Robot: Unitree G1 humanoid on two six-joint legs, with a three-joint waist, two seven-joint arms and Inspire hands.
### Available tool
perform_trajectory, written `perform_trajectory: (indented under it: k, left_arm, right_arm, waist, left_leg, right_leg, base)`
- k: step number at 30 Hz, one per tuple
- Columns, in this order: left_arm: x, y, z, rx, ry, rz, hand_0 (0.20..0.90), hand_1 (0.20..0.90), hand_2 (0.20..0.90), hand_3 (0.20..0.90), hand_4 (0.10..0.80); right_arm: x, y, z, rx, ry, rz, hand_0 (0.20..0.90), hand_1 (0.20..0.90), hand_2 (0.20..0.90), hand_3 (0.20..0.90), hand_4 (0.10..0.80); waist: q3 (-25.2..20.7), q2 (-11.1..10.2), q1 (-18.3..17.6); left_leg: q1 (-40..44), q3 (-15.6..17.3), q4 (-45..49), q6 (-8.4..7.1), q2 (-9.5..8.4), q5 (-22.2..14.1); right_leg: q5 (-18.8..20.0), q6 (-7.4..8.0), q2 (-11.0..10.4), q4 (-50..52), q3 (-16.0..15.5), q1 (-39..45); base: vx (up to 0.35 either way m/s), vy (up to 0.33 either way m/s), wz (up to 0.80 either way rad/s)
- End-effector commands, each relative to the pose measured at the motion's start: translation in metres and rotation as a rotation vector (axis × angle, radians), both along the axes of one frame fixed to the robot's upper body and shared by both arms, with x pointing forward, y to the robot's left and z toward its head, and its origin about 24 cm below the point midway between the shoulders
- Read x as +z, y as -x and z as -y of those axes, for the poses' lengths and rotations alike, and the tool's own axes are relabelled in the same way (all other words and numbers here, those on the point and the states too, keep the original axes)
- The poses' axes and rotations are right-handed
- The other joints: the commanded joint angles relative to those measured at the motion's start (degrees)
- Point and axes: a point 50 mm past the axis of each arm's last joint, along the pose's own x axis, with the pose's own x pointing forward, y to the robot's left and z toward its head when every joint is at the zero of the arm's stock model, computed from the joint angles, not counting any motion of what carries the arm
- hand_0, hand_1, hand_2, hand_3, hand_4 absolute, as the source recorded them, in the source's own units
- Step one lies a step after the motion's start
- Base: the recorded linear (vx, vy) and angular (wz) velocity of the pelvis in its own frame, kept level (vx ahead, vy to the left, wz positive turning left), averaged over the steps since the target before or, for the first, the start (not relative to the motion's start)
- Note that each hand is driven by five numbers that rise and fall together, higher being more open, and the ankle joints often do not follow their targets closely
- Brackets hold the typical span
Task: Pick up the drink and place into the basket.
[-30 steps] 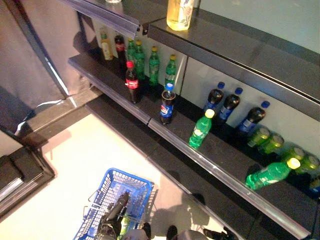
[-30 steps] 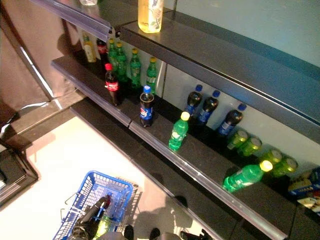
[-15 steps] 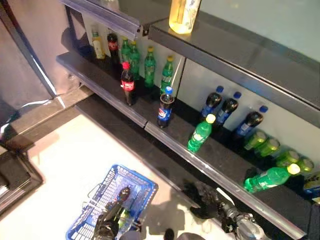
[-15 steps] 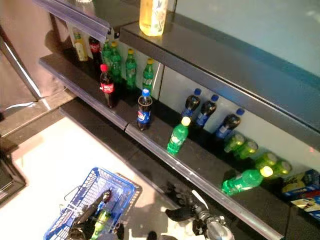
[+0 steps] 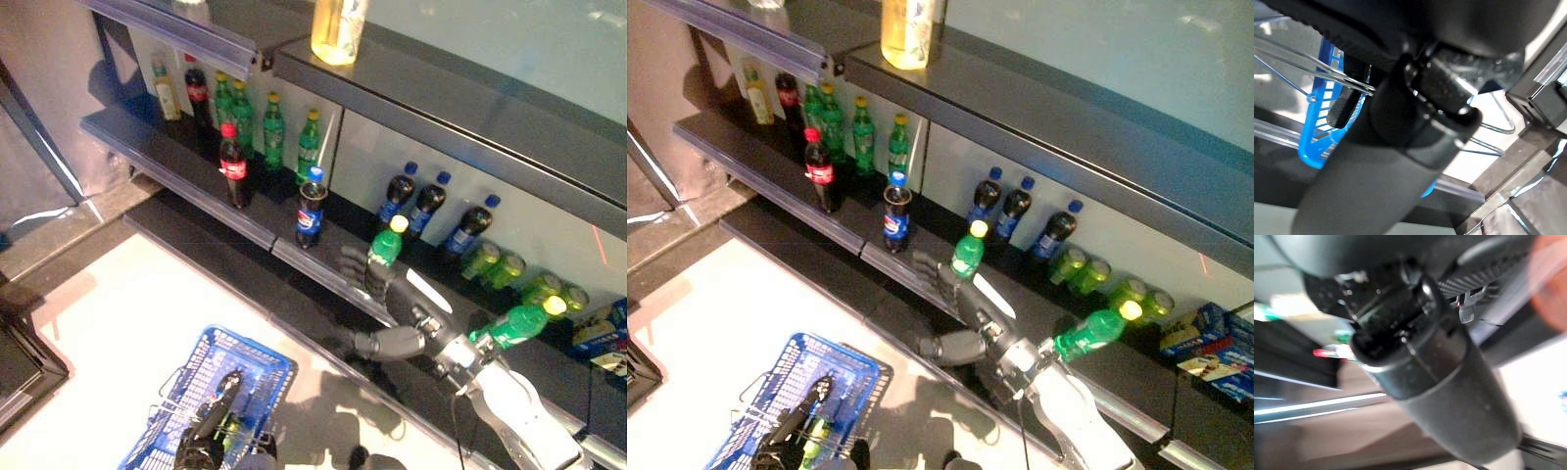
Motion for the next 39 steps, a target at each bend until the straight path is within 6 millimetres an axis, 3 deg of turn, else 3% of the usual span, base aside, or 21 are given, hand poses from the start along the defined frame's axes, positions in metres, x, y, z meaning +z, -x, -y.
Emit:
perform_trajectory:
  k: [1, 5, 9, 19, 25, 32, 39]
  left_arm:
    - [0.044, -0.061, -0.004, -0.033, -0.102, 0.344, 0.3, 0.3, 0.3, 0.2, 0.1]
    - [0.037, -0.053, 0.018, -0.094, -0.075, 0.316, 0.3, 0.3, 0.3, 0.2, 0.1]
    - [0.033, -0.047, 0.026, -0.109, -0.056, 0.304, 0.3, 0.3, 0.3, 0.2, 0.1]
    - [0.027, -0.034, 0.027, -0.122, -0.044, 0.261, 0.3, 0.3, 0.3, 0.2, 0.1]
    - [0.03, -0.042, 0.029, -0.163, -0.052, 0.272, 0.3, 0.3, 0.3, 0.2, 0.1]
    - [0.032, -0.048, 0.037, -0.209, -0.056, 0.274, 0.3, 0.3, 0.3, 0.2, 0.1]
    - [0.027, -0.029, 0.039, -0.215, -0.046, 0.23, 0.3, 0.3, 0.3, 0.2, 0.1]
  right_arm:
    - [0.062, -0.008, 0.009, -0.094, -0.205, 0.305, 0.9, 0.9, 0.9, 0.9, 0.8]
    - [0.082, 0.0, 0.019, -0.306, -0.248, 0.483, 0.9, 0.9, 0.9, 0.9, 0.8]
    - [0.079, -0.002, 0.022, -0.441, -0.223, 0.505, 0.9, 0.9, 0.9, 0.9, 0.8]
    - [0.047, -0.011, 0.032, -0.679, -0.123, 0.343, 0.9, 0.9, 0.9, 0.9, 0.8]
    - [0.033, -0.019, 0.025, -0.699, -0.107, 0.272, 0.9, 0.9, 0.9, 0.9, 0.8]
    - [0.021, -0.03, 0.028, -0.865, -0.158, 0.216, 0.9, 0.9, 0.9, 0.9, 0.8]
    - [0.005, -0.02, 0.033, -0.933, -0.183, 0.146, 0.9, 0.9, 0.9, 0.9, 0.8]
  waist:
    - [-2.39, 1.38, 1.45]
    - [-3.24, 2.75, 1.73]
    - [-3.29, 3.97, 1.73]
    - [-1.57, 6.18, 1.67]
    - [0.93, 6.7, 2.27]
    - [4.36, 6.96, 3.3]
    - [6.1, 7.24, 3.7]
  left_leg:
    - [1.42, -2.18, 7.43, -0.66, 1.11, -8.21]
    - [1.87, -3.0, 5.64, -1.96, 1.76, -6.79]
    - [1.86, -3.18, 5.72, -2.35, 1.79, -6.32]
    - [0.11, -3.18, 9.24, -2.61, 1.66, -6.31]
    - [-2.02, -3.75, 12.77, -2.24, 1.34, -6.88]
    - [-5.16, -4.55, 18.03, -1.91, 1.29, -7.66]
    - [-6.6, -5.61, 22.13, -1.98, 1.53, -6.84]
  right_leg:
    - [1.89, -0.23, 3.64, 1.19, -0.17, 1.57]
    - [1.21, -1.42, 4.57, -0.74, -1.08, 3.37]
    - [0.8, -1.83, 4.43, -0.33, -1.89, 3.66]
    - [-1.02, -2.36, 3.0, 4.27, -3.69, 2.38]
    - [-1.69, -2.68, 2.29, 7.32, -4.24, 0.77]
    - [-2.41, -3.58, 2.11, 10.71, -4.61, -0.26]
    - [-3.24, -4.48, 2.74, 12.52, -4.45, 1.09]
  base:
    - [-0.027, -0.089, -0.04]
    - [-0.03, -0.05, 0.02]
    - [0.011, 0.044, 0.14]
    - [0.066, 0.076, 0.09]
    - [0.043, 0.035, 0.04]
    - [0.045, 0.002, 0.11]
    - [0.133, 0.0, 0.02]
